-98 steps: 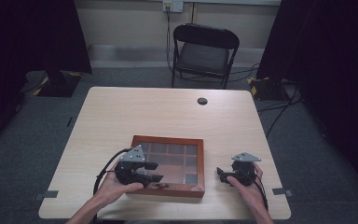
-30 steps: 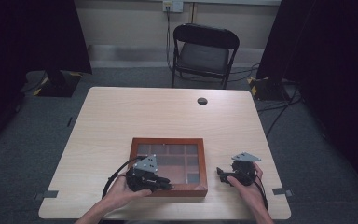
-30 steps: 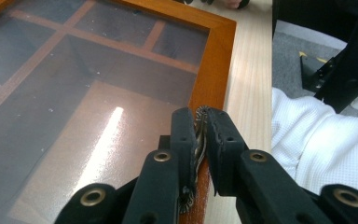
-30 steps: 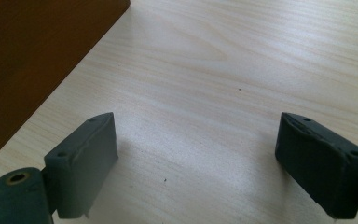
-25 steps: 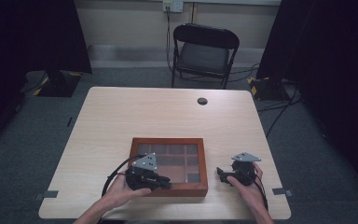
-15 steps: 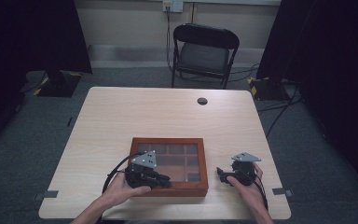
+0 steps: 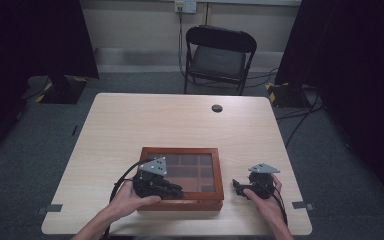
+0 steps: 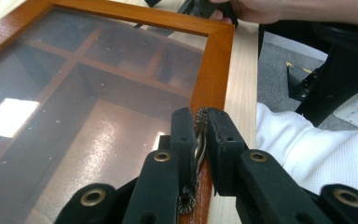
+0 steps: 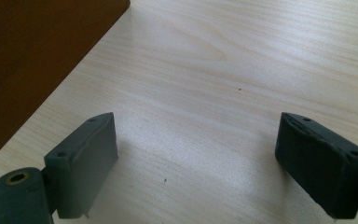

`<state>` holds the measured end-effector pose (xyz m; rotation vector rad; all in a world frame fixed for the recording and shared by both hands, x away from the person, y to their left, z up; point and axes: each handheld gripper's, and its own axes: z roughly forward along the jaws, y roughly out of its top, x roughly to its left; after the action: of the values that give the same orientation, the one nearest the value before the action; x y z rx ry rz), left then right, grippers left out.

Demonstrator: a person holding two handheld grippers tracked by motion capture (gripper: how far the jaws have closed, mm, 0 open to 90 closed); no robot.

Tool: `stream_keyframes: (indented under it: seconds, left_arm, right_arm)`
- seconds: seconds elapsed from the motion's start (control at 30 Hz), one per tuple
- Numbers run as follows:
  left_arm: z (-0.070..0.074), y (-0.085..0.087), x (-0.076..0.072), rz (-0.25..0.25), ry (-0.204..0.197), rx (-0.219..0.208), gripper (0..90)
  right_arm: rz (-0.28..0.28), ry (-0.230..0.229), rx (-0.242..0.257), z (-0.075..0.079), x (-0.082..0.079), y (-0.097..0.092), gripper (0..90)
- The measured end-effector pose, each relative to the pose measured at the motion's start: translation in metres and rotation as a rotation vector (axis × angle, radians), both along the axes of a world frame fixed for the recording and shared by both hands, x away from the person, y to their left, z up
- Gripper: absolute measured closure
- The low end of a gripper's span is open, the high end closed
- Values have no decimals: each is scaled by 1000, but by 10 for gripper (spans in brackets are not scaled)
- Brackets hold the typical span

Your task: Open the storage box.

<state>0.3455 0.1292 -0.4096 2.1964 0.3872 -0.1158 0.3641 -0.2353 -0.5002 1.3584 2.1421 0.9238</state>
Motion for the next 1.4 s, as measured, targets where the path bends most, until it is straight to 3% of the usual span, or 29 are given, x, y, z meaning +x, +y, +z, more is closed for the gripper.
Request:
stream_keyframes:
  seconds: [0.9, 1.07, 1.23, 1.4]
  left_arm:
    - [15, -3, 5, -14, 6, 39, 816]
    - [19, -2, 7, -13, 10, 23, 816]
    - [20, -2, 8, -22, 9, 42, 816]
    - [20, -2, 7, -16, 10, 31, 815]
  right_arm:
    - [0, 0, 0, 0, 0, 0, 120]
    - [0, 0, 0, 0, 0, 0, 120]
    - [0, 0, 0, 0, 0, 0, 120]
    - [0, 0, 0, 0, 0, 0, 119]
